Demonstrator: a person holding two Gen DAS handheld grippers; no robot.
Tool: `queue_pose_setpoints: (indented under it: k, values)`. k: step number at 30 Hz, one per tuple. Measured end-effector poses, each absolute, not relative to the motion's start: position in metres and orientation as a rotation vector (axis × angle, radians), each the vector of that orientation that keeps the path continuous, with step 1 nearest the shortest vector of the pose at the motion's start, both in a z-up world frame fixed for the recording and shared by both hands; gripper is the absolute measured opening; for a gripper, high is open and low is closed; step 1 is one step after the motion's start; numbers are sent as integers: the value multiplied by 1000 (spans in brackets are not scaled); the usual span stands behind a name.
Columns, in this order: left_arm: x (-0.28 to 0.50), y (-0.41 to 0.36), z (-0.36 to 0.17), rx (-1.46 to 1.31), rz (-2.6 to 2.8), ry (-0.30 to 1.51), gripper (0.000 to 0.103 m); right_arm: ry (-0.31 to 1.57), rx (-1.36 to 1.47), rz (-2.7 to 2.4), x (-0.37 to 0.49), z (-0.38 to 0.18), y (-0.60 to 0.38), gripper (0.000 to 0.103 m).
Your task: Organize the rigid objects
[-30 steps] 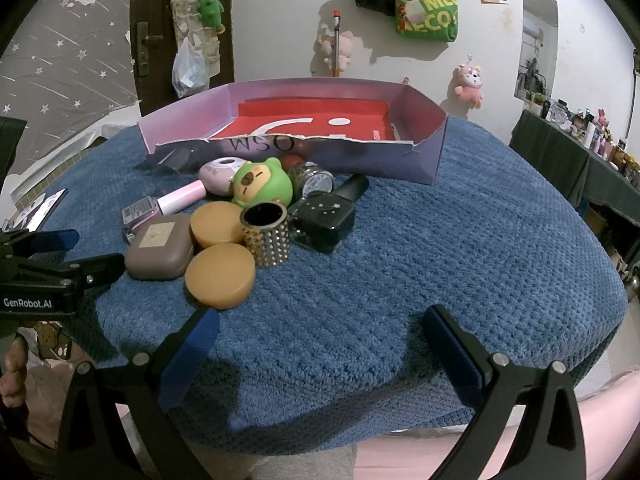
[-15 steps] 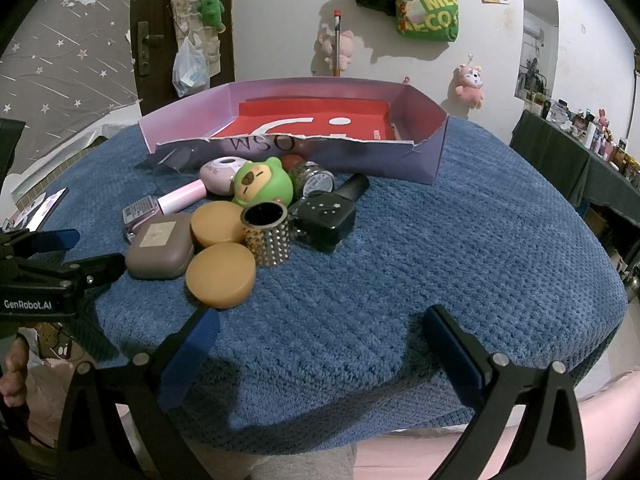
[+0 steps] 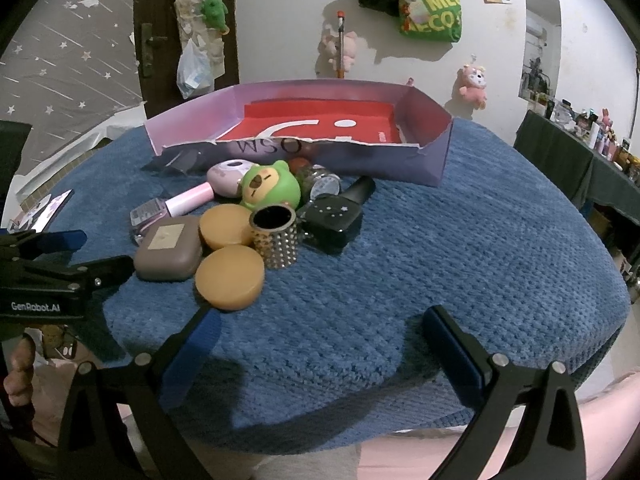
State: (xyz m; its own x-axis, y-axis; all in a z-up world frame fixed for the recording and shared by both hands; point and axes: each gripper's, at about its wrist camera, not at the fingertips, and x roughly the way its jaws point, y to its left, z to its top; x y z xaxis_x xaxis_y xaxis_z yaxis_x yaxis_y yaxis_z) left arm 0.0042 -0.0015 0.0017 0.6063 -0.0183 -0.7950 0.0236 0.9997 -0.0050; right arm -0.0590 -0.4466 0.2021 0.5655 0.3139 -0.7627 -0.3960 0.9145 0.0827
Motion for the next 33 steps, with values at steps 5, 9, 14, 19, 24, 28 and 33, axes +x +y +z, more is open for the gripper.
queue_pose_setpoints:
  k: [5, 9, 14, 19, 24, 28, 33]
  values:
    - [4, -2, 2, 7, -24, 919, 103, 872, -99, 425, -58, 205, -448, 102]
    - [5, -1, 2, 11, -29, 919, 103, 867, -101, 429, -60, 208, -448, 101]
    - [7, -1, 3, 12, -37, 921, 103, 856, -96, 435, -60, 213, -447, 100]
    - [9, -1, 4, 16, -44, 921, 103, 842, -92, 440, -59, 217, -447, 99]
    - [14, -4, 4, 20, -57, 920, 103, 792, -65, 417, -57, 228, -455, 99]
    - [18, -7, 4, 36, -50, 915, 102, 787, -74, 375, -45, 230, -459, 98]
    - [25, -4, 5, 32, -44, 915, 101, 801, -77, 341, -31, 227, -464, 94]
